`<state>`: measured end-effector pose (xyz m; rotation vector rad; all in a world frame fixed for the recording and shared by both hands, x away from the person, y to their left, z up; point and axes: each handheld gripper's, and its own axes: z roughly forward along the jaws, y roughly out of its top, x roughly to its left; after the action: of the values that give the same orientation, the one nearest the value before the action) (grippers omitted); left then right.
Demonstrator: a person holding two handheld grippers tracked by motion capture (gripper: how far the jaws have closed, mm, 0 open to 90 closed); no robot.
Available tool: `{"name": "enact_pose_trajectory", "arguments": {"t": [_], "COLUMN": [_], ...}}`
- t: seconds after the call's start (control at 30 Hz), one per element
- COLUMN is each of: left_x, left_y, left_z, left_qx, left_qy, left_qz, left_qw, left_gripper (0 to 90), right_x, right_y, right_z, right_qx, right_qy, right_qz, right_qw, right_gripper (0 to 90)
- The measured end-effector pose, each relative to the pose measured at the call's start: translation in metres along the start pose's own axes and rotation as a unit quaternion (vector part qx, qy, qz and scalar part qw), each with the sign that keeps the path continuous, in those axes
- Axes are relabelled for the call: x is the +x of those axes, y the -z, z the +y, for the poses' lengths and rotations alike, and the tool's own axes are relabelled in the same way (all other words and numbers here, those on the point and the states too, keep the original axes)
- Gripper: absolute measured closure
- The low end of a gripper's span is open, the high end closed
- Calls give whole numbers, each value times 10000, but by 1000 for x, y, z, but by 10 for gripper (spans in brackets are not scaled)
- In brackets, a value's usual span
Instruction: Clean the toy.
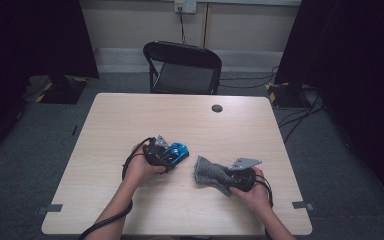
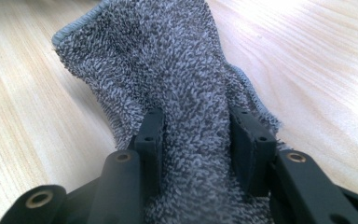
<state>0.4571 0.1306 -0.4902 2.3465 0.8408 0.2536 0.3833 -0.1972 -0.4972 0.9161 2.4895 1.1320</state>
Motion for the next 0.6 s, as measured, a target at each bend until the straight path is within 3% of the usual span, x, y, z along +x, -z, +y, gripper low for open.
{"name": "enact_pose_trajectory", "arguments": {"t": [0.2,0.37,0.6], "left_x": [1,-2,-4], "left_y": [-2,-7,-12], "left_z": [8,13,14], "left_qx": [-61,99,69], "left_qy": [122,262,226], "left_qz": [50,100,201], "left_qw": [9999,9996,9995], "left_gripper": [225,227,200], "right_x": [0,0,0], "right_y": [0,0,0], "right_z": [0,-1,-1], "right_qx": [-18,-30,-29], "right_qy": [-19,-34,-46], "right_qz": [0,17,18], "right_qw": [10000,10000,10000], "right_gripper": [584,583,583]}}
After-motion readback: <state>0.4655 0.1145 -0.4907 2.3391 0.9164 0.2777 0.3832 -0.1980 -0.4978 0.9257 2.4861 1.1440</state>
